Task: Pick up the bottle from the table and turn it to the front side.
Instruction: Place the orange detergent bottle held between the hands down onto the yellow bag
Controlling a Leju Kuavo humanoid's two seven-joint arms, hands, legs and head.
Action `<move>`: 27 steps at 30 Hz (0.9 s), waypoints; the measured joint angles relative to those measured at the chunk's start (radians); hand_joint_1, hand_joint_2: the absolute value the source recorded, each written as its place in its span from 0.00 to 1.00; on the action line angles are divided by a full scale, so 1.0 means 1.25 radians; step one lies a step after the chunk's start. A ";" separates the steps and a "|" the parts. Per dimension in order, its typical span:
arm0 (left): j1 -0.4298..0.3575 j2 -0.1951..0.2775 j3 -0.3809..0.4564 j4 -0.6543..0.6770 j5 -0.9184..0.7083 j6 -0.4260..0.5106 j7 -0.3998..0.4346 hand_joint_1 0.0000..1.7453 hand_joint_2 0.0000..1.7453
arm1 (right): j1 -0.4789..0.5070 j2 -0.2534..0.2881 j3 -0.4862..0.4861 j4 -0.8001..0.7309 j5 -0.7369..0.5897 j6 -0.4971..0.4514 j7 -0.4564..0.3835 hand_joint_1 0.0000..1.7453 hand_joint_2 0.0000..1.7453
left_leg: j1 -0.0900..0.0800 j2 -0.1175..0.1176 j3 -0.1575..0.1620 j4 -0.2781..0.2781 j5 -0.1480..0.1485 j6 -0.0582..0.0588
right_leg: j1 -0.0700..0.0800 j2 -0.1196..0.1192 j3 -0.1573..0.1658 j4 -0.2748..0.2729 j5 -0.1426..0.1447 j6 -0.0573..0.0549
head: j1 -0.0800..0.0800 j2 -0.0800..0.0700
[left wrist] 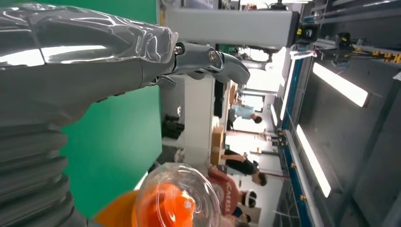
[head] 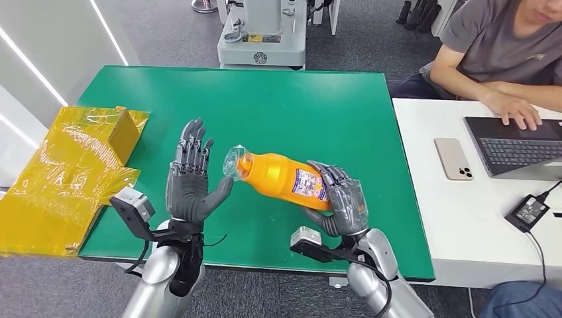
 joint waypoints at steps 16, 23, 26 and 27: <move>-0.020 0.007 -0.033 0.019 0.029 -0.084 0.023 0.00 1.00 | -0.034 0.051 0.005 0.060 0.002 0.075 -0.020 1.00 1.00 | 0.000 0.000 0.000 0.000 0.000 0.000 | 0.000 0.000 0.000 0.000 0.000 0.000 | 0.000 0.000; -0.031 0.007 -0.034 0.032 0.028 -0.095 0.024 0.00 1.00 | -0.034 0.058 0.005 0.063 0.004 0.090 -0.012 1.00 1.00 | 0.000 0.000 0.000 0.000 0.000 0.000 | 0.000 0.000 0.000 0.000 0.000 0.000 | 0.000 0.000; -0.035 0.006 -0.034 0.039 0.028 -0.095 0.024 0.00 1.00 | -0.035 0.066 0.005 0.064 0.003 0.101 -0.006 1.00 1.00 | 0.000 0.000 0.000 0.000 0.000 0.000 | 0.000 0.000 0.000 0.000 0.000 0.000 | 0.000 0.000; -0.036 0.006 -0.034 0.041 0.028 -0.095 0.025 0.00 1.00 | -0.036 0.070 0.005 0.065 0.003 0.106 -0.006 1.00 1.00 | 0.000 0.000 0.000 0.000 0.000 0.000 | 0.000 0.000 0.000 0.000 0.000 0.000 | 0.000 0.000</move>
